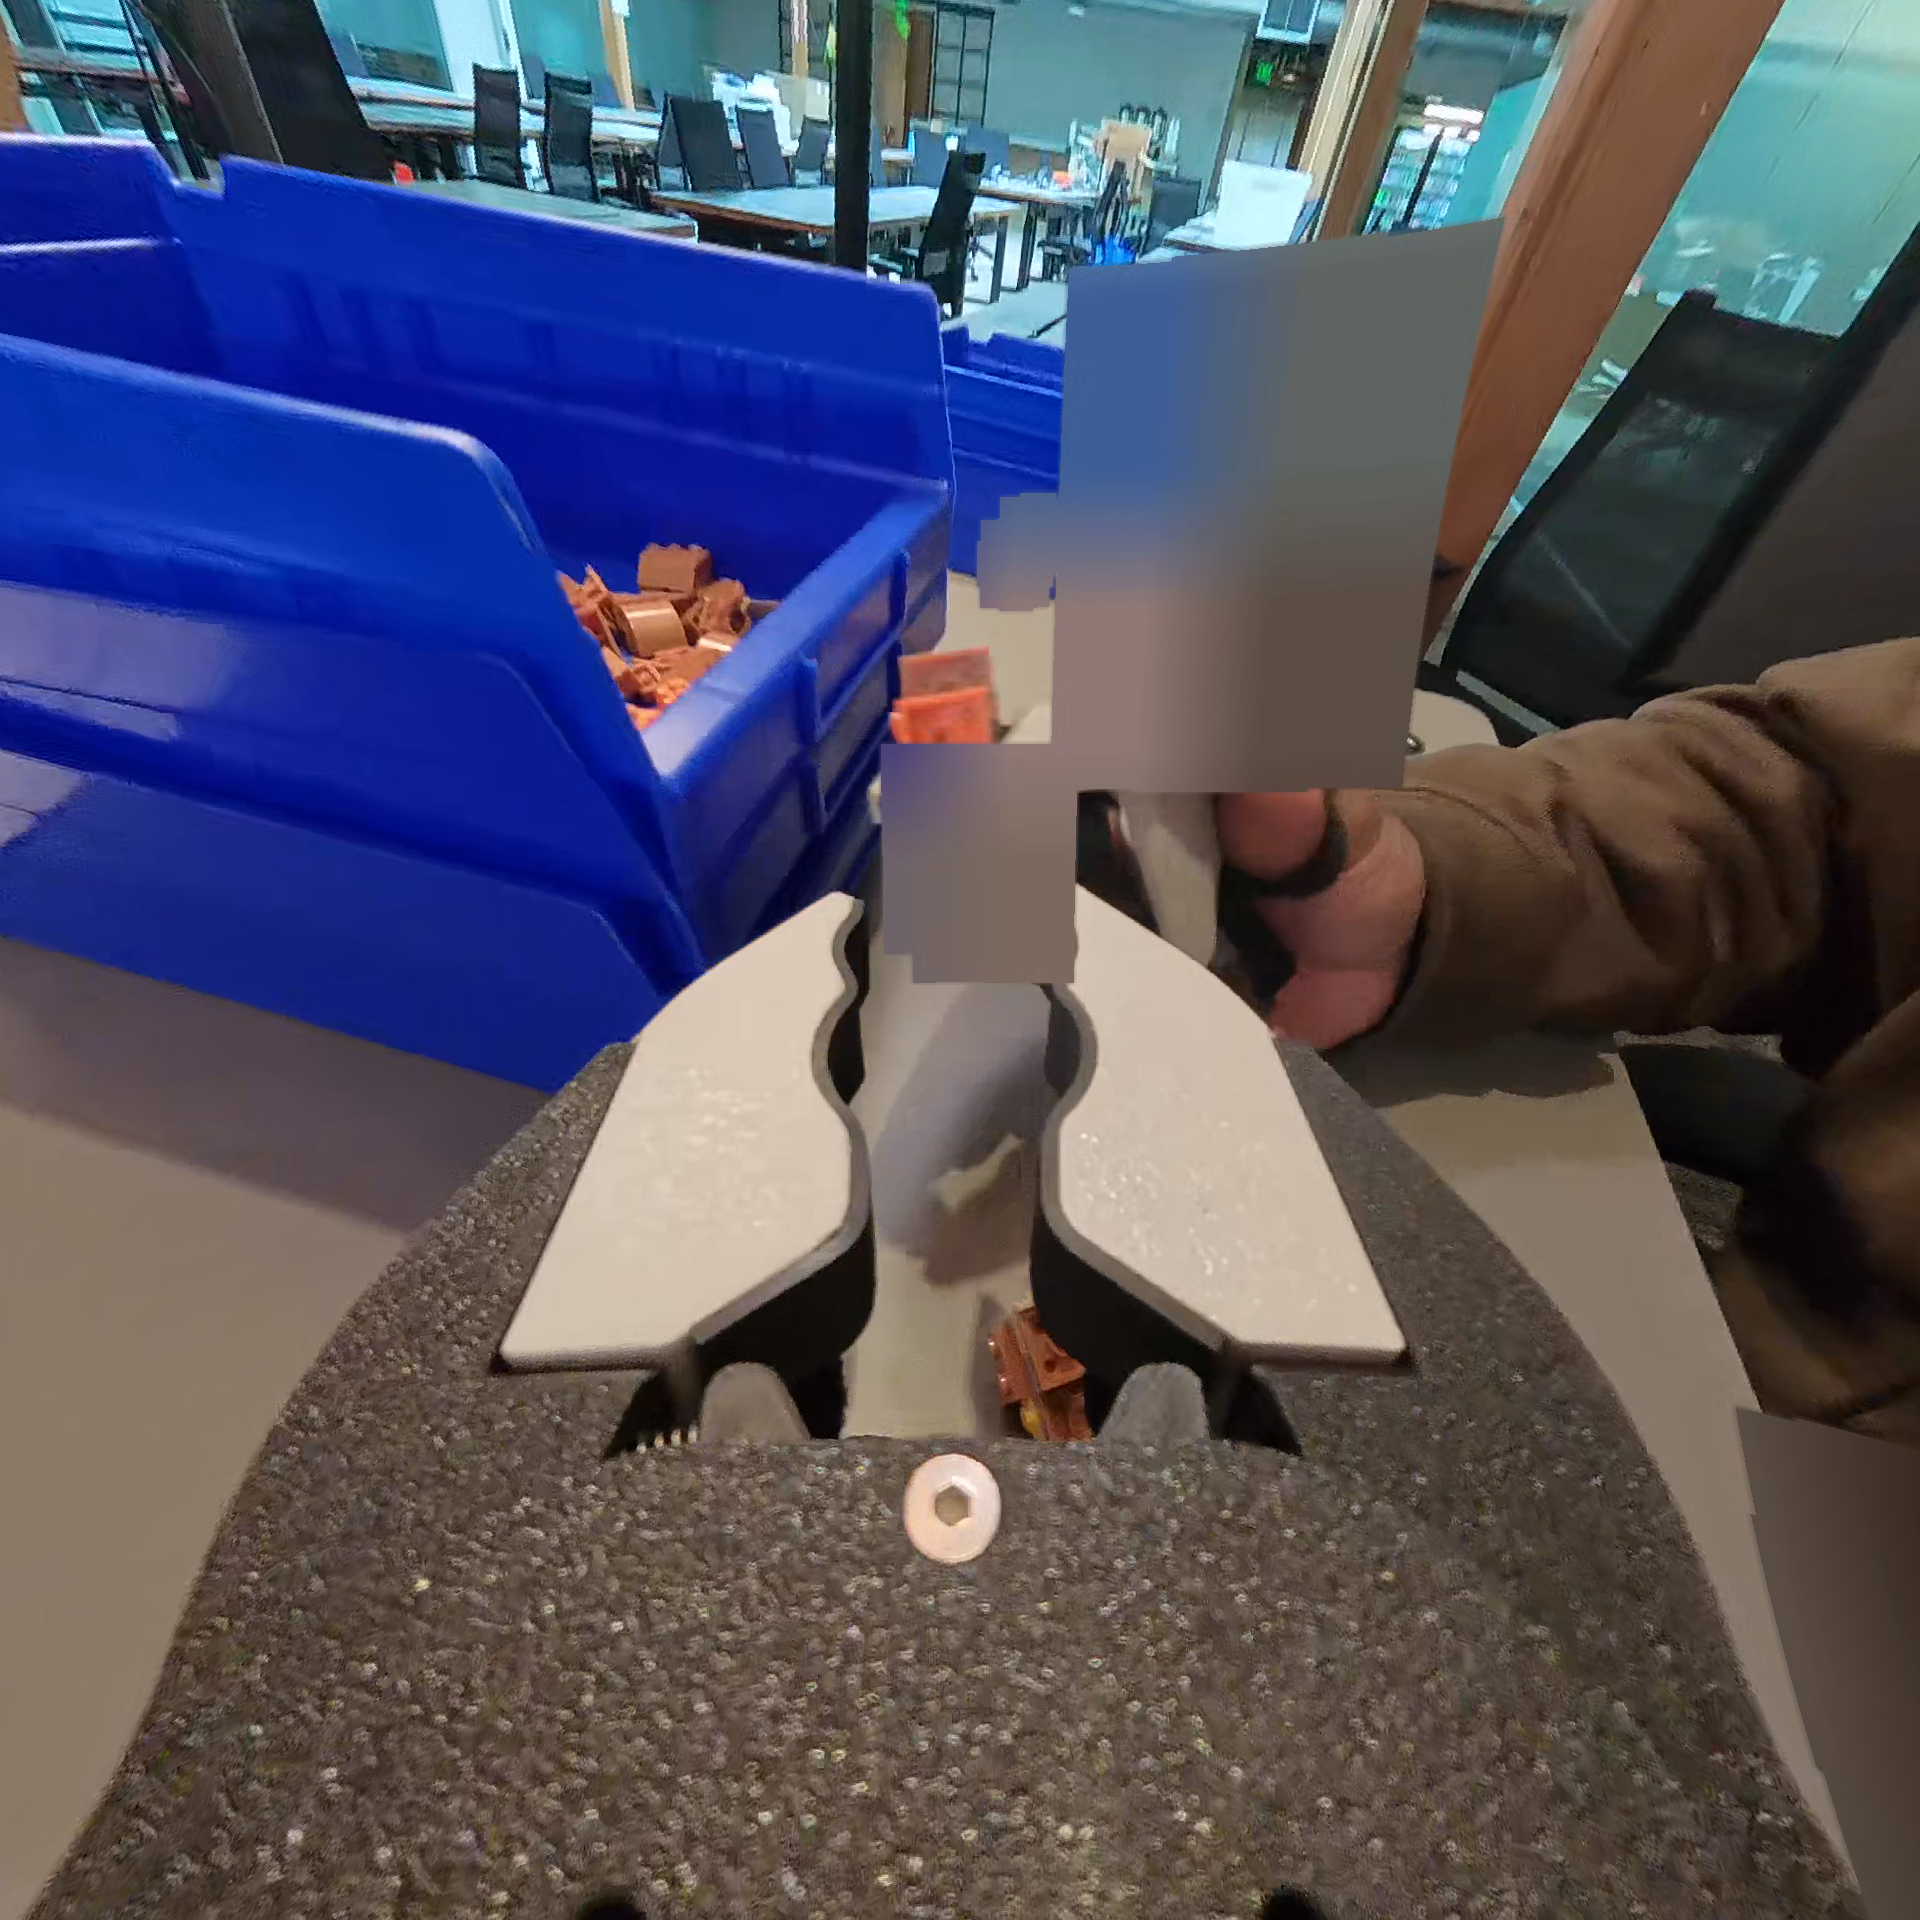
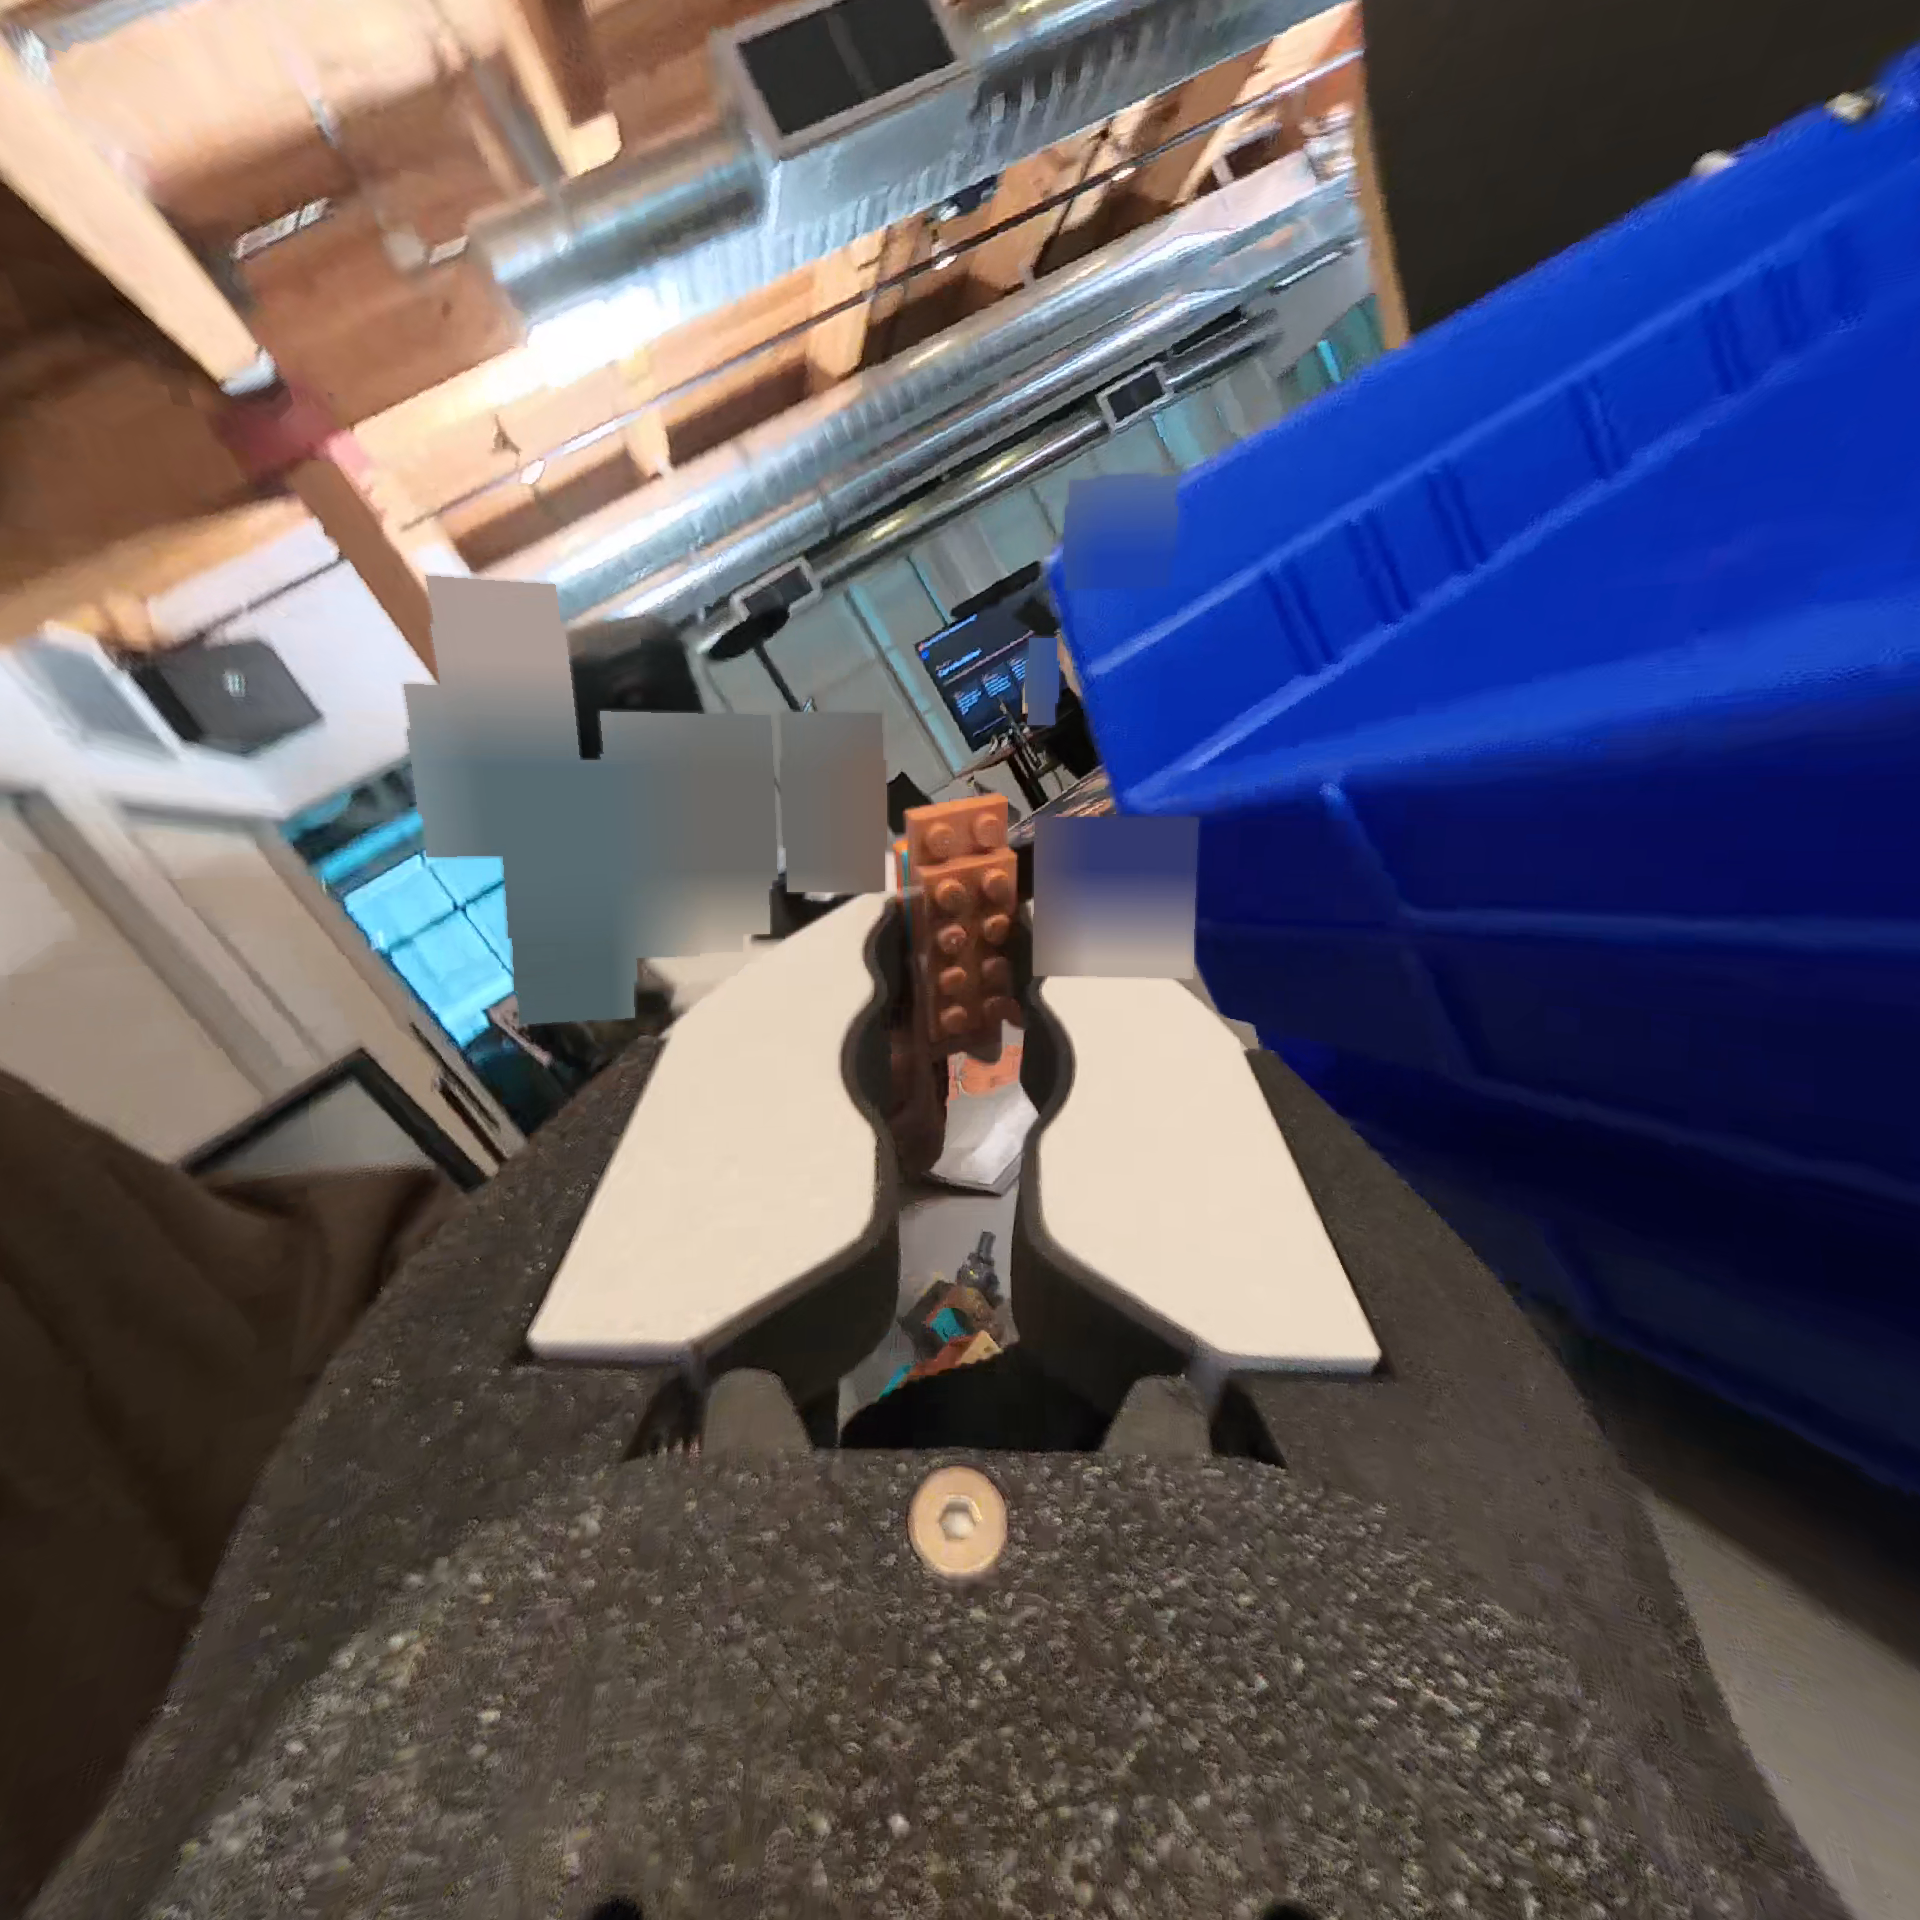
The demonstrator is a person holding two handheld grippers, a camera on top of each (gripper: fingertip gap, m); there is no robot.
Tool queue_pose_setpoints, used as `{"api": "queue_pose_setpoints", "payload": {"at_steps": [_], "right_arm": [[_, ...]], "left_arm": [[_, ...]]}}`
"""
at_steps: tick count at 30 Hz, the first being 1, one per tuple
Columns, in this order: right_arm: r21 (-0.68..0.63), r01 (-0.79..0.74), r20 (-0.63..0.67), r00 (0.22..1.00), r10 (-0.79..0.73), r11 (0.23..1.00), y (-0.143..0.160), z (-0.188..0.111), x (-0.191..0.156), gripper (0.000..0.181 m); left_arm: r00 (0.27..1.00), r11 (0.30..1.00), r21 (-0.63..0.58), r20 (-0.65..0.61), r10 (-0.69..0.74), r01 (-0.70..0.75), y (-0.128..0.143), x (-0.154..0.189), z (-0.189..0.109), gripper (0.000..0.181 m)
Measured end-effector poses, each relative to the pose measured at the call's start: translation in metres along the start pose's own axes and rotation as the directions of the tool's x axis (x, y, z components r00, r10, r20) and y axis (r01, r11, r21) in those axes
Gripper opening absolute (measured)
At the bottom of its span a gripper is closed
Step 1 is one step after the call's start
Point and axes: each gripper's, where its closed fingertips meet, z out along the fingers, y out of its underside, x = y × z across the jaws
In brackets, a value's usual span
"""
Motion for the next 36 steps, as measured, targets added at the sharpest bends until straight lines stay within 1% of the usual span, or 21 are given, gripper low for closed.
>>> {"api": "queue_pose_setpoints", "payload": {"at_steps": [2, 4, 7, 11, 13, 15, 17, 20, 22, 24, 25, 28, 30, 33, 36], "right_arm": [[0.043, -0.099, -0.043, 0.994, 0.101, 0.994, -0.001, 0.0, 0.01, 0.021], [0.063, -0.154, -0.075, 0.984, 0.159, 0.986, 0.0, 0.0, 0.016, 0.02], [0.066, -0.17, -0.101, 0.979, 0.176, 0.983, 0.003, 0.0, 0.018, 0.02], [0.057, -0.203, -0.104, 0.973, 0.208, 0.978, 0.009, 0.003, 0.015, 0.021], [0.063, -0.212, -0.107, 0.97, 0.218, 0.975, 0.01, 0.003, 0.015, 0.021], [0.053, -0.211, -0.098, 0.972, 0.215, 0.976, 0.009, 0.002, 0.014, 0.02], [0.022, -0.197, -0.096, 0.975, 0.198, 0.98, 0.012, 0.003, 0.013, 0.022], [-0.045, -0.142, -0.101, 0.985, 0.137, 0.989, 0.013, 0.003, 0.012, 0.037], [-0.067, -0.06, -0.106, 0.993, 0.052, 0.996, 0.006, -0.001, 0.013, 0.04], [-0.088, 0.054, -0.117, 0.991, -0.064, 0.995, -0.005, -0.007, 0.013, 0.04], [-0.108, 0.121, -0.115, 0.984, -0.134, 0.987, -0.01, -0.009, 0.012, 0.037], [-0.201, 0.327, -0.052, 0.938, -0.344, 0.923, -0.015, -0.015, 0.002, 0.03], [-0.239, 0.433, -0.001, 0.895, -0.446, 0.869, -0.015, -0.021, -0.003, 0.027], [-0.253, 0.564, 0.14, 0.826, -0.547, 0.786, -0.006, -0.029, -0.02, 0.019], [-0.288, 0.674, 0.229, 0.738, -0.634, 0.68, 0.011, -0.034, -0.024, 0.015]], "left_arm": [[0.997, 0.999, -0.027, 0.064, 0.036, -0.034, 0.006, -0.004, 0.006, 0.031], [0.988, 0.995, -0.051, 0.125, 0.091, -0.085, 0.011, -0.007, 0.01, 0.031], [0.958, 0.981, -0.085, 0.217, 0.187, -0.172, 0.014, -0.011, 0.015, 0.03], [0.903, 0.957, -0.092, 0.317, 0.29, -0.275, 0.01, -0.015, 0.018, 0.028], [0.865, 0.933, -0.109, 0.351, 0.359, -0.344, 0.009, -0.014, 0.018, 0.017], [0.837, 0.911, -0.12, 0.362, 0.41, -0.395, 0.008, -0.013, 0.017, 0.013], [0.848, 0.914, -0.111, 0.343, 0.404, -0.39, 0.007, -0.012, 0.015, 0.012], [0.901, 0.939, -0.085, 0.266, 0.342, -0.332, 0.007, -0.01, 0.01, 0.011], [0.927, 0.949, -0.073, 0.203, 0.315, -0.307, 0.007, -0.01, 0.004, 0.011], [0.951, 0.956, -0.073, 0.105, 0.29, -0.283, 0.009, -0.004, -0.001, 0.011], [0.958, 0.96, -0.074, 0.075, 0.275, -0.27, 0.009, -0.003, -0.003, 0.011], [0.974, 0.971, -0.075, -0.028, 0.227, -0.228, 0.012, 0.006, -0.008, 0.011], [0.979, 0.979, -0.083, -0.102, 0.177, -0.186, 0.015, 0.013, -0.01, 0.011], [0.977, 0.986, -0.085, -0.171, 0.13, -0.146, 0.017, 0.021, -0.012, 0.011], [0.97, 0.977, -0.123, -0.19, 0.149, -0.174, 0.023, 0.023, -0.013, 0.009]]}}
